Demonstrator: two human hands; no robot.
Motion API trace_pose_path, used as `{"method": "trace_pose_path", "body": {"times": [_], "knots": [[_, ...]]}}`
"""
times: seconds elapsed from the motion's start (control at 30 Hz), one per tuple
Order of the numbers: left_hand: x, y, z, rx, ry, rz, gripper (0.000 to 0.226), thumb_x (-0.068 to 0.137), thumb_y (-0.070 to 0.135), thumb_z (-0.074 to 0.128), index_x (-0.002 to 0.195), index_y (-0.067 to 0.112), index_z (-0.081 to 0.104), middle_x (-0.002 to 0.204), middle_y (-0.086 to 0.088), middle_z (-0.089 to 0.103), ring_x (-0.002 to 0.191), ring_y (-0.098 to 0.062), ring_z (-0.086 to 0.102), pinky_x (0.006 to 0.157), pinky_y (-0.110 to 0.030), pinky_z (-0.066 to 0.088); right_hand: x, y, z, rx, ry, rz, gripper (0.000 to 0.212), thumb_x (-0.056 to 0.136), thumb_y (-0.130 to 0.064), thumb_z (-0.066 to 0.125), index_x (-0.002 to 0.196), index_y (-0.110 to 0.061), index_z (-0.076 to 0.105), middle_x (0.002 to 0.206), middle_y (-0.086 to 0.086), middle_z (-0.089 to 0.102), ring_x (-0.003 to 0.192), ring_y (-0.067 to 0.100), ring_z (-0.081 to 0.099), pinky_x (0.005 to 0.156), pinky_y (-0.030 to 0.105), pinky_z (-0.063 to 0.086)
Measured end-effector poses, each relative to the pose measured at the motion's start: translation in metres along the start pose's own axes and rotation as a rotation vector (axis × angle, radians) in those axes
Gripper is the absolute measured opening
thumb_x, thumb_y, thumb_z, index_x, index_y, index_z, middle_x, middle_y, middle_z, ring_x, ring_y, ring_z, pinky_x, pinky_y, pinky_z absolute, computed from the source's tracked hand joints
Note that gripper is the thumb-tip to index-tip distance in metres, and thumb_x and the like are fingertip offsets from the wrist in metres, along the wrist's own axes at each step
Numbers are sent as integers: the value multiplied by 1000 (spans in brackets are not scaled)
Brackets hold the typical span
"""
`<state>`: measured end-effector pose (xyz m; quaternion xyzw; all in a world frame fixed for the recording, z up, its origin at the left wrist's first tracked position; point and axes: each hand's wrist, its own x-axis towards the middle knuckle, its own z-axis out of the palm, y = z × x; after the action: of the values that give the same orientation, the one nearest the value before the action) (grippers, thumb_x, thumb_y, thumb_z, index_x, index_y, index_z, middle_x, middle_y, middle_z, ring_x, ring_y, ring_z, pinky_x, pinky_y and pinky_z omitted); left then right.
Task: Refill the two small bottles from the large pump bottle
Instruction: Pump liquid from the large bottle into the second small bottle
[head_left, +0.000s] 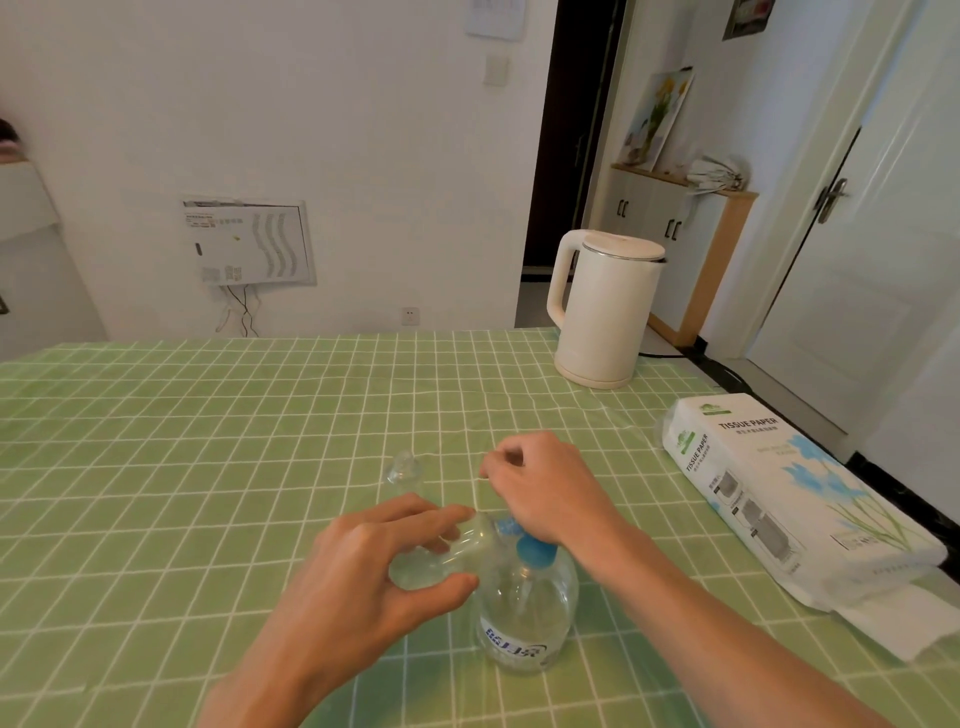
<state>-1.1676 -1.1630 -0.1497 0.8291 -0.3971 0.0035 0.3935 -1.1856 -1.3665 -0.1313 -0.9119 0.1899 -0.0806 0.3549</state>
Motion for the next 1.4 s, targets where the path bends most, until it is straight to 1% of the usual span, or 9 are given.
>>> {"method": "trace_pose_path", "body": {"times": [0.2,0.37,0.43,0.5,0.6,0.73,0.9,1.3,1.4], "knots": [[-1,1,-2,-27,19,11,45,80,46,83,124,42,74,102,29,72,95,8,71,84,-7,50,-3,-12,-12,-110,-15,-55,54,108,-42,42,69,-7,56,60,5,47,55,22,37,60,37,40],[1,0,-2,-52,30,20,48,79,57,77,125,43,73,101,29,72,95,9,71,85,-8,51,-4,-7,-12,-47,-46,8,67,111,-50,31,106,0,76,54,-12,44,54,19,44,61,34,40],[1,-1,-1,-61,29,19,51,78,62,71,125,42,74,100,29,72,95,10,71,85,-10,52,-6,-4,-11,13,-98,62,62,109,-48,33,106,-5,79,76,-13,67,76,19,69,72,34,46],[1,-2,0,-46,22,13,51,79,60,74,125,40,74,100,27,73,95,10,70,84,-12,53,-4,-2,-8,20,-127,87,56,108,-43,38,107,-5,79,105,-5,78,107,22,74,87,36,52],[1,-3,1,-21,1,7,48,80,52,80,126,37,75,101,26,73,95,10,70,85,-14,54,-5,-1,-5,-13,-172,101,52,107,-41,41,106,-5,79,114,6,79,112,28,73,105,47,54],[0,-1,0,-25,-2,11,46,81,48,82,125,38,75,99,26,73,95,8,70,84,-12,53,-7,-2,-4,-16,-135,94,58,107,-43,40,115,2,76,122,17,78,119,38,71,106,52,55],[0,0,-2,-42,9,20,53,78,61,75,126,38,75,99,27,73,97,8,70,84,-6,50,-4,0,-9,-47,-105,68,64,106,-49,37,100,4,73,109,14,81,89,32,75,92,40,57],[1,-5,0,-10,-21,20,47,81,51,81,126,38,75,98,27,73,95,7,69,83,-11,51,-6,-3,-3,-17,-151,130,55,106,-43,45,115,2,77,120,16,79,117,37,73,106,52,56],[1,-5,0,-31,-4,28,51,80,57,77,127,39,74,100,28,73,97,6,70,84,-14,54,-4,-4,-8,3,-138,108,59,105,-46,44,116,2,76,90,15,79,91,37,75,90,41,58]]}}
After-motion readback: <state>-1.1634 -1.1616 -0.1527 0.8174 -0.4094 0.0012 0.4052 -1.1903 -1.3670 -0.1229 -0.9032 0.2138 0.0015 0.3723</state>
